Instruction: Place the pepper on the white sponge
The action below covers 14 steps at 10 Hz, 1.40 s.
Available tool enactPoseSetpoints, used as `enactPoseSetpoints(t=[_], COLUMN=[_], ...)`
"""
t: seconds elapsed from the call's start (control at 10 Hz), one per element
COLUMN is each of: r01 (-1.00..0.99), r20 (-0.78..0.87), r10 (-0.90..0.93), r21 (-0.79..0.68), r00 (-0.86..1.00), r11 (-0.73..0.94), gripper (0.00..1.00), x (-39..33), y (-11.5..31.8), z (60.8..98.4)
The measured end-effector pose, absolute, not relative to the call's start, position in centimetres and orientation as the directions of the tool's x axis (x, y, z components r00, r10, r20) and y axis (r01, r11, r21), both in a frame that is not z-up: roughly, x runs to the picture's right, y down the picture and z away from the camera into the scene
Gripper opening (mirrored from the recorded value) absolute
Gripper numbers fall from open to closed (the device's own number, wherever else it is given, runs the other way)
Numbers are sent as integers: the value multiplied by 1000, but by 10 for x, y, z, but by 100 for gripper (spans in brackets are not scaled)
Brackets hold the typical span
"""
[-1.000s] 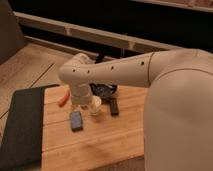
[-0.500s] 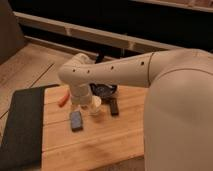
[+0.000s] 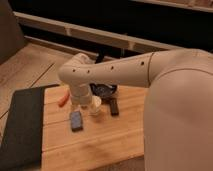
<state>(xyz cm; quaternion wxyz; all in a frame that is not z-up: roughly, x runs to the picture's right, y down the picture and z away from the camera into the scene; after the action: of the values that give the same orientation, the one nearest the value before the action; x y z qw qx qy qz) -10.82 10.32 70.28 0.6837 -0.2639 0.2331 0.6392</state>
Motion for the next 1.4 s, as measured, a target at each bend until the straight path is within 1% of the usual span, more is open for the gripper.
enactPoseSetpoints(t=[0.5,0.7,0.8,1.0,1.1,1.2,1.4], r01=[-997,-996,-993,-959,-937,-921,-879], r20=[-656,-646,-626,-548,-516,-496,-435], r10=[751,758,772,796,793,789,769], r21=[-62,-54,-44,-42,-55,-67,-138], r00=[74,86,113,257,323,364,468], r11=[44,67,111,281,345,383,456], gripper=[65,65,65,65,65,65,65], x=[-108,-106,-103,-113,-127,-139,-186], y=[103,95,81,41,29,22,9], z=[703,706,713,736,744,749,764])
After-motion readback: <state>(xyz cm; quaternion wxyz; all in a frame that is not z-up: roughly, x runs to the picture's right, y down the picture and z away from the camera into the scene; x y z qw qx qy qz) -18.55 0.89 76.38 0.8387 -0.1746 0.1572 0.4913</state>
